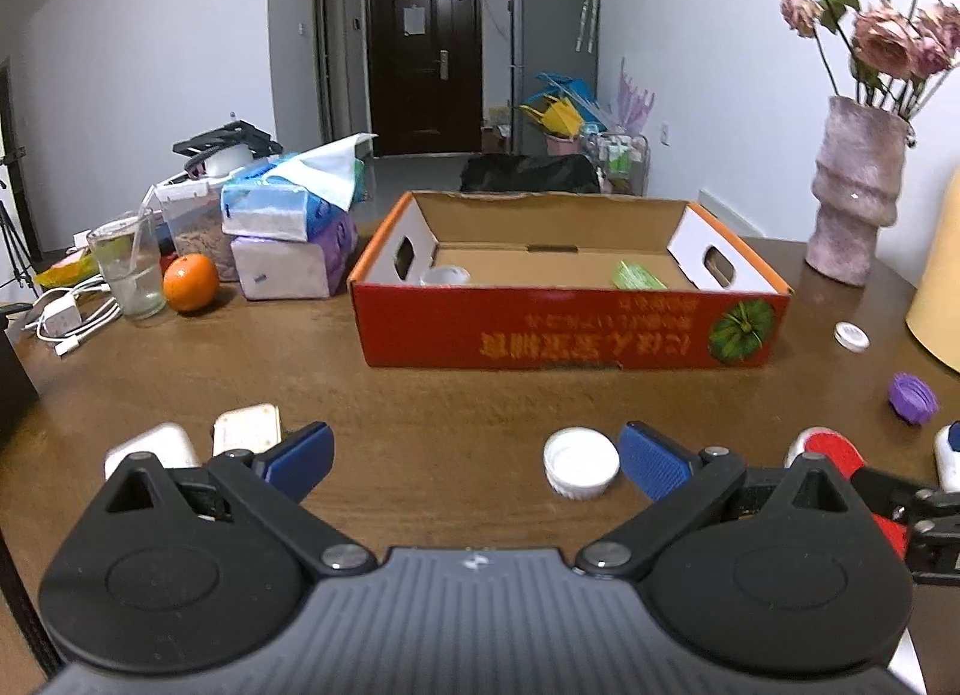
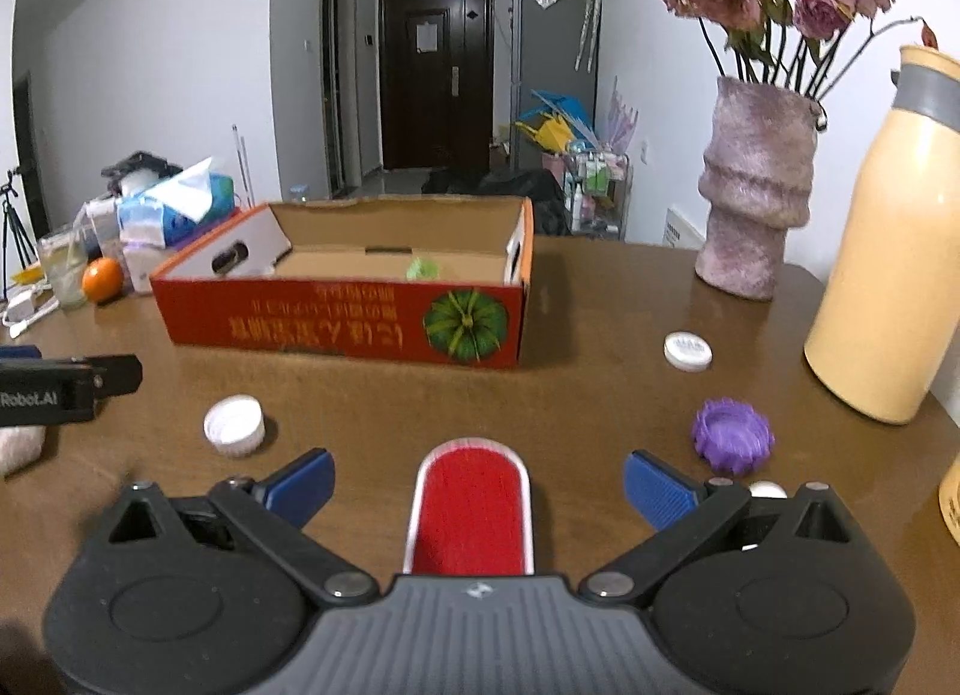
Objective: Organize rigid objects
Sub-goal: 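Withdraw both tools from the box back toward the table objects, then grasp the red lint brush with the right tool while the left tool grasps the blue cap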
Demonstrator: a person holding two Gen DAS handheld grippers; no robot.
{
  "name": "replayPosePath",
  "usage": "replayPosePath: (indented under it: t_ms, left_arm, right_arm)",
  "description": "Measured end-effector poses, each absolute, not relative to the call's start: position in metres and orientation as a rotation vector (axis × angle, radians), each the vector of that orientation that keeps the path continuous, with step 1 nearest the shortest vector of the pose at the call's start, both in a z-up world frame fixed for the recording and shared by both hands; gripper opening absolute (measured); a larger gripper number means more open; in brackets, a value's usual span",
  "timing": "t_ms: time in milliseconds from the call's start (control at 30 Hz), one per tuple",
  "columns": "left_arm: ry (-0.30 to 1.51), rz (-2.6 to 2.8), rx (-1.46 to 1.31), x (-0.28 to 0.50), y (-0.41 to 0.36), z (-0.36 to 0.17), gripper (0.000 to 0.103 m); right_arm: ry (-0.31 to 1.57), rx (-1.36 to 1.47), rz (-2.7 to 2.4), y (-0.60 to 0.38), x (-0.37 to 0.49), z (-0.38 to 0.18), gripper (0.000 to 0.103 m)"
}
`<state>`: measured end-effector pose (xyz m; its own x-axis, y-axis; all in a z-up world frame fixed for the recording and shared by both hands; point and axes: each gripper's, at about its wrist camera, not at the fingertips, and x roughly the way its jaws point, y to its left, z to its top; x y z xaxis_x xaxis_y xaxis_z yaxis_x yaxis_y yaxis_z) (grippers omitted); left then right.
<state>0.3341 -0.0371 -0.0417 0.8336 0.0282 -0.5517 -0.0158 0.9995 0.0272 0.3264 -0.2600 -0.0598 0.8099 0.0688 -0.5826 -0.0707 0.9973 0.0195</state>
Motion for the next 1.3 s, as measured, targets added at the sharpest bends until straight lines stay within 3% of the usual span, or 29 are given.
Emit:
replayPosePath:
  t_ms: [933,1133,1267,1300]
  left_arm:
    - [0.689,-0.027,0.025,0.293,-0.049,-0.07,0.103]
    - [0.691,-0.034,0.028,0.292,-0.051,-0.071,0.103]
    - [0.692,-0.035,0.029,0.291,-0.051,-0.072,0.103]
    - [0.692,-0.035,0.03,0.291,-0.052,-0.072,0.103]
  right_arm:
    - [0.731,-0.093,0.081,-0.25,0.302,-0.099,0.101]
    - [0.739,-0.064,0.08,-0.253,0.308,-0.107,0.088]
    - [0.711,-0.013,0.122,-0.258,0.305,-0.108,0.056]
    - [0.702,-0.019,0.114,-0.258,0.304,-0.108,0.055]
